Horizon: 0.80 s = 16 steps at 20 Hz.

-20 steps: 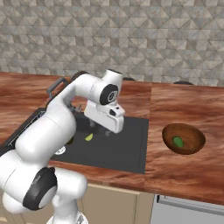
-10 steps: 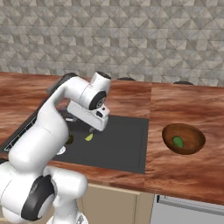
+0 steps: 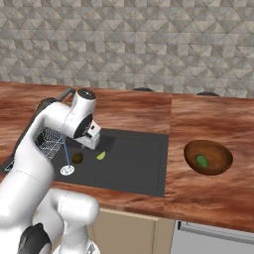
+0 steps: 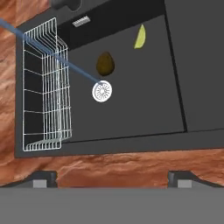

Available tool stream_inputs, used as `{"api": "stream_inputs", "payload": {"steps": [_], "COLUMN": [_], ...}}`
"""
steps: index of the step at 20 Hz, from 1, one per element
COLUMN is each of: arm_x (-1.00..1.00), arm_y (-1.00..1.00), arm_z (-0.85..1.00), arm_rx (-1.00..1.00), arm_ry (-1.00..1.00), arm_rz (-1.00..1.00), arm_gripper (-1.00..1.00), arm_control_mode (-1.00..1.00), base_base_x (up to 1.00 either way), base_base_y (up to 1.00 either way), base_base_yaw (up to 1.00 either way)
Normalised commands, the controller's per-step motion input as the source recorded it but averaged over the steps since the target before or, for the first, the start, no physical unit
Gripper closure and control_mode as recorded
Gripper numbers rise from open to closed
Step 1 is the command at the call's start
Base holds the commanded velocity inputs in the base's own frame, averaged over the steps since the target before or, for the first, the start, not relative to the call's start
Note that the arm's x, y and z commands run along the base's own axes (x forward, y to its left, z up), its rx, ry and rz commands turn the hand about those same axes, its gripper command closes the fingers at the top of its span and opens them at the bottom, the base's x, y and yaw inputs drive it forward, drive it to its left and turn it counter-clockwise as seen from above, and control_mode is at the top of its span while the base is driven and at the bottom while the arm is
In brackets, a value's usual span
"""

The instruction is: Pick the avocados from the sink and place them in one bowl. Place the lemon wedge in the other bowl. Then turn off the sink faucet.

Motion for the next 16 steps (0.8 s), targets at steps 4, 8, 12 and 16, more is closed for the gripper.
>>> {"api": "stream_inputs", "payload": {"steps": [4, 8, 12, 16], "arm_x": [0.00, 0.00, 0.00, 0.09], "arm_y": [0.45, 0.16, -0.03, -0.11], "arm_z": [-0.16, -0.07, 0.00, -0.02], "arm_rx": [-0.08, -0.07, 0.00, 0.00], "arm_ry": [-0.37, -0.26, 0.05, 0.17], "arm_rz": [0.00, -0.01, -0.02, 0.00], "arm_gripper": [-1.00, -1.00, -1.00, -1.00], "arm_control_mode": [-1.00, -1.00, -1.00, -1.00], "base_base_x": [0.00, 0.00, 0.00, 0.00], "base_base_y": [0.00, 0.00, 0.00, 0.00], "base_base_yaw": [0.00, 0.00, 0.00, 0.00]}}
